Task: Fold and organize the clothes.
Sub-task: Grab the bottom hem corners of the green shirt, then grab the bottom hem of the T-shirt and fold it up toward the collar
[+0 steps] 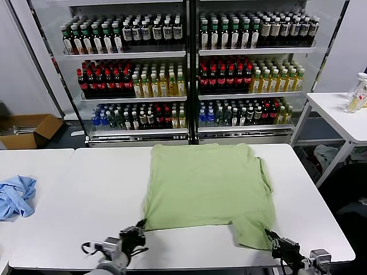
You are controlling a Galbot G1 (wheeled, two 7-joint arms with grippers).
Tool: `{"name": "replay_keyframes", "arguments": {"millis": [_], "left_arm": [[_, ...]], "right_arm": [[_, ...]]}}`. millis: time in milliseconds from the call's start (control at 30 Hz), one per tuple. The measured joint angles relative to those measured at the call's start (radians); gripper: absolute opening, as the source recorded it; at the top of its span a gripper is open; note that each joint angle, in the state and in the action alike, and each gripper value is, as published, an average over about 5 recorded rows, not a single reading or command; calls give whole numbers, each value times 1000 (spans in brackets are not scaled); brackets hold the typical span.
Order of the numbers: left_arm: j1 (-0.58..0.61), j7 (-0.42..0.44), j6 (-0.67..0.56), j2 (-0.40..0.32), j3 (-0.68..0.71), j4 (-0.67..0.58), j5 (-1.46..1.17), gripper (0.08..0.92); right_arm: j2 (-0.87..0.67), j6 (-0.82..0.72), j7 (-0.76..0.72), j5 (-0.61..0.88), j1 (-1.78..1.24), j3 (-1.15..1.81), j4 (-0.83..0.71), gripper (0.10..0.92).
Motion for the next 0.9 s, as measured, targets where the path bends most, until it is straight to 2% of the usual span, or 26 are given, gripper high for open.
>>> {"name": "replay_keyframes", "arguments": {"millis": [300, 467, 633, 900], "left_arm": [[196, -15, 27, 74, -107, -182, -71, 82], [241, -19, 34, 108, -160, -242, -122, 82], [198, -6, 27, 131, -185, -221, -188, 82], [31, 30, 2, 125, -163, -79, -255, 82]], "right_arm": [[5, -4, -20, -10, -154, 99, 132, 105], [-7, -8, -7, 1, -166, 122, 168, 105], [-19, -27, 23, 19, -76, 94, 159, 105], [-6, -66, 69, 25, 178, -29, 57, 105]]}}
